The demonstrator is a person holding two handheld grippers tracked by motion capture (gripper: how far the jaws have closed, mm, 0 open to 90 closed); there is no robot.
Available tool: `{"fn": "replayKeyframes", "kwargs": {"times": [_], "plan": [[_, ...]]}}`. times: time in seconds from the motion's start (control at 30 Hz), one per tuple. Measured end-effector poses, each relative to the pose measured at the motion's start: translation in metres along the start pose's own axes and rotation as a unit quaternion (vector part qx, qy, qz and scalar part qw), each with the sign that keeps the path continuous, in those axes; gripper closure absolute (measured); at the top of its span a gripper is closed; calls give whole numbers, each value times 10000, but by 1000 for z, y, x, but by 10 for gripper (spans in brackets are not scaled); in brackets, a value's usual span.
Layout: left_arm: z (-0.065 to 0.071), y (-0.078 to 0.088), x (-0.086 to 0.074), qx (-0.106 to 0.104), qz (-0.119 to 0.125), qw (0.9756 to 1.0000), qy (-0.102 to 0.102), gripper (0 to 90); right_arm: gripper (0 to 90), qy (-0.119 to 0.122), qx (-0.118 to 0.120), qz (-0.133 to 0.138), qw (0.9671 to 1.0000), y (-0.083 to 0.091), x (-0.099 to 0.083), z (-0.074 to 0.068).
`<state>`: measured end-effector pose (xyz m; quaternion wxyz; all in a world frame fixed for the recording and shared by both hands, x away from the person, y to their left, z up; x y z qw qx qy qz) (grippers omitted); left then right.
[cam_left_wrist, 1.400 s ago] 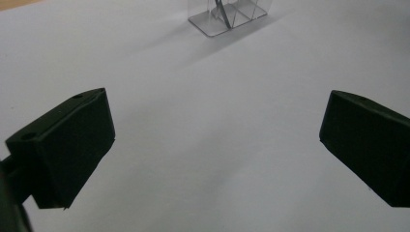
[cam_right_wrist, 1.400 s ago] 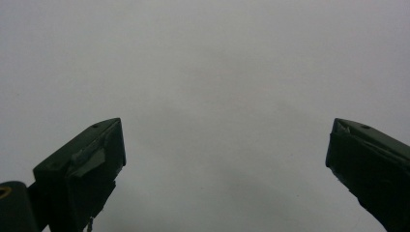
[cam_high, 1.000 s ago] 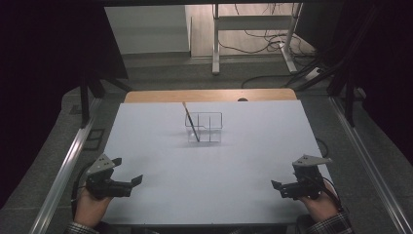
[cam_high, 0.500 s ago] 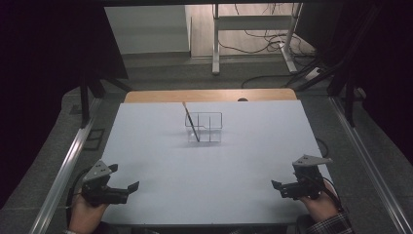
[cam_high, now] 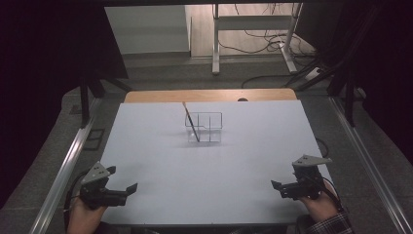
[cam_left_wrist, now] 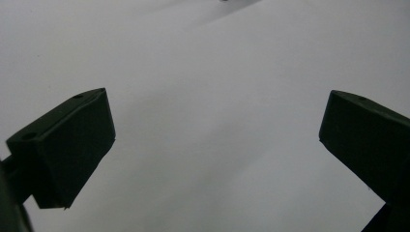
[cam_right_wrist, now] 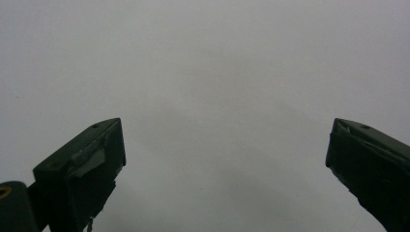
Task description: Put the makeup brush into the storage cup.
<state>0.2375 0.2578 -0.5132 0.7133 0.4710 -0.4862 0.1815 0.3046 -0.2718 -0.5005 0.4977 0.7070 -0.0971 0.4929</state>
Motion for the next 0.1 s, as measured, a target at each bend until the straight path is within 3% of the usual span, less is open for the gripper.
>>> {"fn": "replayKeyframes", "kwargs": {"times": [0.1], "plan": [[1, -2, 1, 17, -46, 10000, -38, 1, 3, 22, -9, -15, 10000, -1, -1, 0]]}}
Point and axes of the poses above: each handheld gripper's, and its own axes: y roughly backward along the jaws, x roughly out of its top, z roughly to its right, the point moved 5 cm from there along -y, roughly forward along the jaws, and after that the axes turned 10 degrees about z, right-handed, at the moved point
